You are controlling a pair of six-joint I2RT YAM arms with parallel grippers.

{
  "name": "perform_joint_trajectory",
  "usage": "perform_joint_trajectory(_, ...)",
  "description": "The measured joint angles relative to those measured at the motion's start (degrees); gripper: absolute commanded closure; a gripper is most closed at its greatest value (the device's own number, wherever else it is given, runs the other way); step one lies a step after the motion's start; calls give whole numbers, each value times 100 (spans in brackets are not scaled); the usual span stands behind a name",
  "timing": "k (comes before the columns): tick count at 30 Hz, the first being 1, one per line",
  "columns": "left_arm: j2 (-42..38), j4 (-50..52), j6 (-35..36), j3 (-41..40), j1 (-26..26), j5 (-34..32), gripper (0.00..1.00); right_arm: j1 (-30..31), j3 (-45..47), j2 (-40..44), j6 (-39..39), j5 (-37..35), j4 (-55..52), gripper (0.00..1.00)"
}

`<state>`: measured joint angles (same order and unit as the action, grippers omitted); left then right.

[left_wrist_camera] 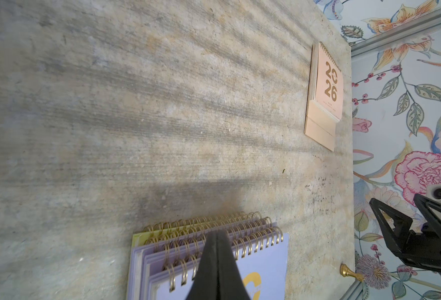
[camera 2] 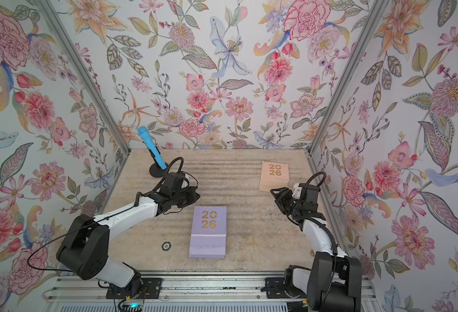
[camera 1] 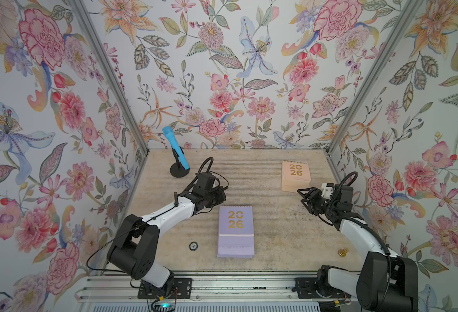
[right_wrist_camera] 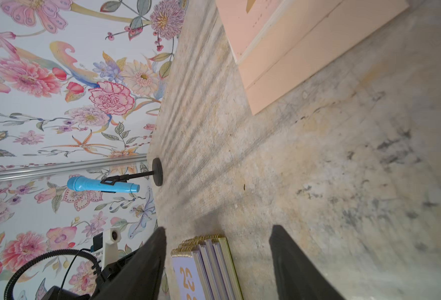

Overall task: Stack the calendars
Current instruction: Move the calendar to the center of the board.

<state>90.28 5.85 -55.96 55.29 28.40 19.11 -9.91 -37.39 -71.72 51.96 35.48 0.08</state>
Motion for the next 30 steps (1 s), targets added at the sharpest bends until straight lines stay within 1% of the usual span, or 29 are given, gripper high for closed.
perform_joint_trajectory(3,330,-118,-52,175,2,120,100,-140,-507,-496,-195,-173,-186,30)
perform_joint_trajectory(6,647,-164,-92,402,39,208,100,-199,-1058,-1067,-339,-350,-297,22)
perform_joint_trajectory(13,1158,-251,-181,975,87,378,100,-219,-2667,-2699,-750,-754,-802,9)
perform_joint_trajectory(21,1659,-310,-197,1626,94,538,100,-219,-4699,-4227,-1307,-1266,-1755,2)
perform_joint_trajectory(24,1821,-315,-197,1801,98,603,100,-219,-5226,-4666,-1462,-1368,-2033,0)
perform_joint_trajectory(30,2028,-308,-216,1963,133,629,100,-219,-6236,-5569,-1725,-1331,-2498,1)
